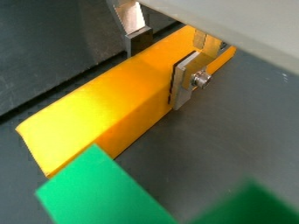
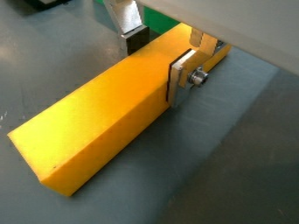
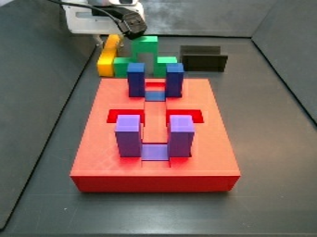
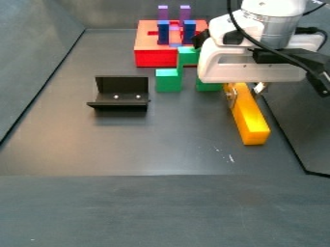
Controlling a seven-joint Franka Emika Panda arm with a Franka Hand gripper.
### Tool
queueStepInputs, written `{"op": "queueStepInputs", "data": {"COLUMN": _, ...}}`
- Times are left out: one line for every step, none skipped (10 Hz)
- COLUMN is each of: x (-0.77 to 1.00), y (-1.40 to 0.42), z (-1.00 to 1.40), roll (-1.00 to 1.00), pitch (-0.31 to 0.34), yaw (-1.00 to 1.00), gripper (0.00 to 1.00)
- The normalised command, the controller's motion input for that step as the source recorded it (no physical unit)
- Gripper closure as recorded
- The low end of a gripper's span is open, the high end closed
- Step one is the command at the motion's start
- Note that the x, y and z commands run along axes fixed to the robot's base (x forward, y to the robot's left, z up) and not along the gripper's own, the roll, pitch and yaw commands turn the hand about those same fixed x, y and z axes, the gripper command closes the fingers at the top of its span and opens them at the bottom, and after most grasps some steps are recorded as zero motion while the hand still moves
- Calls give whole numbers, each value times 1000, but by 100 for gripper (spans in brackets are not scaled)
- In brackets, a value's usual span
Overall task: Pick up the yellow object. Move up. Move to above the board. Insert the yellow object.
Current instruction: Pick up the yellow object, then move up, then move to above the board.
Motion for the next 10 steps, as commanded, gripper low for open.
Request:
{"op": "queueStepInputs", "data": {"x": 0, "y": 0, "z": 0, "roll": 0, "pitch": 0, "yaw": 0, "gripper": 100}}
{"op": "queueStepInputs", "data": {"x": 0, "y": 0, "z": 0, "roll": 0, "pitch": 0, "yaw": 0, "gripper": 100}}
{"op": "queueStepInputs", "data": {"x": 0, "y": 0, "z": 833, "roll": 0, "pitch": 0, "yaw": 0, "gripper": 100}}
{"op": "queueStepInputs", "data": {"x": -19, "y": 55, "z": 848, "roll": 7, "pitch": -3, "yaw": -42, "gripper": 100}}
{"op": "queueStepInputs", "data": {"x": -58, "y": 48, "z": 688, "roll": 7, "pitch": 18, "yaw": -41, "gripper": 100}}
{"op": "queueStepInputs", "data": {"x": -57, "y": 35, "z": 499, "roll": 12, "pitch": 11, "yaw": -31, "gripper": 100}}
{"op": "queueStepInputs", "data": {"x": 0, "y": 0, "z": 1400, "roll": 0, "pitch": 0, "yaw": 0, "gripper": 100}}
{"op": "queueStepInputs", "data": {"x": 13, "y": -2, "z": 1400, "roll": -1, "pitch": 13, "yaw": 14, "gripper": 100}}
{"op": "queueStepInputs", "data": {"x": -27, "y": -9, "z": 1400, "roll": -2, "pitch": 73, "yaw": 6, "gripper": 100}}
{"op": "queueStepInputs", "data": {"x": -26, "y": -5, "z": 1400, "roll": 9, "pitch": 64, "yaw": 2, "gripper": 100}}
